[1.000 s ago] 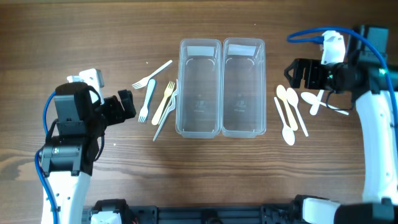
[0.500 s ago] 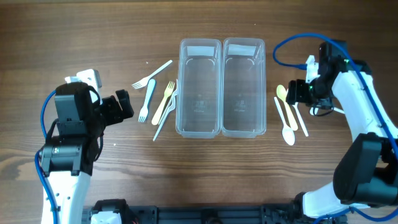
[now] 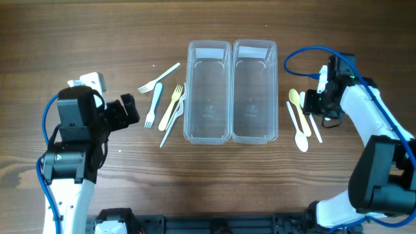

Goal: Pack container
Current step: 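Move the right gripper down over the spoons and grasp a white spoon, then carry the white spoon into the right container and release it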

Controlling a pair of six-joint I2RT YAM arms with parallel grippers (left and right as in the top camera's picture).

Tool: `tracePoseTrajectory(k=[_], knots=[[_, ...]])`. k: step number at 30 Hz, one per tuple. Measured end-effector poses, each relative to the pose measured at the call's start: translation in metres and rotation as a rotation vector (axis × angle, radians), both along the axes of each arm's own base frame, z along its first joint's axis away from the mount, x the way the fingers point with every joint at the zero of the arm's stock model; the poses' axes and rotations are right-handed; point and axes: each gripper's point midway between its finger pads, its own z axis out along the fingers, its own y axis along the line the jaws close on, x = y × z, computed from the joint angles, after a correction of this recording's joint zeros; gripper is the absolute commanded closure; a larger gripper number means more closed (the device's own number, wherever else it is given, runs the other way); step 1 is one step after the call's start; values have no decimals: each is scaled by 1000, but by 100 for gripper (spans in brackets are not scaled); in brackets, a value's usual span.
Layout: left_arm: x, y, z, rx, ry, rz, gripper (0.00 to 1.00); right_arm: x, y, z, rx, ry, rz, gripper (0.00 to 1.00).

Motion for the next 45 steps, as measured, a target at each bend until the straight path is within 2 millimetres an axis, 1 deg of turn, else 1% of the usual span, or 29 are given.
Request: tracePoseTrajectory(k=[2,5,13,17,20,21,31,33,35,37,39,41,43,45], knots=[[0,0,0,0,0,0,0,3,-3,-2,-22,-19,9,49],[0,0,0,0,0,0,0,5,-5,-7,-38,-36,30,55],[0,0,0,0,0,0,0,-5,-5,-19,-44,-15,35,54],[0,0,0,0,-1,0,0,-6,-5,-24,-45,-21,35,55],[0,0,0,0,-1,0,0,-10,-4,-29,-45,-20,38,62],[0,0,0,0,-1,0,0,-10,-4,-29,-45,-20,38,64],[0,0,0,0,-1,0,0,-6,-5,-31,-48,-35,41,65],[0,0,0,0,-1,0,0,-8,-4,-39,-40,-12,41,69],[0,0,0,0,-1,0,0,-6,-4,-39,-41,-16,41,74],[0,0,0,0,-1,0,0,-6,-2,-40,-30,-13,45,77],[0,0,0,0,0,0,0,-5,-2,-40,-26,-14,45,84],[0,0,0,0,0,0,0,-5,-2,-40,-25,-15,39,88],[0,0,0,0,-1,0,0,-5,-2,-40,-24,-10,37,95],[0,0,0,0,-1,0,0,-7,-1,-39,-17,3,31,96]])
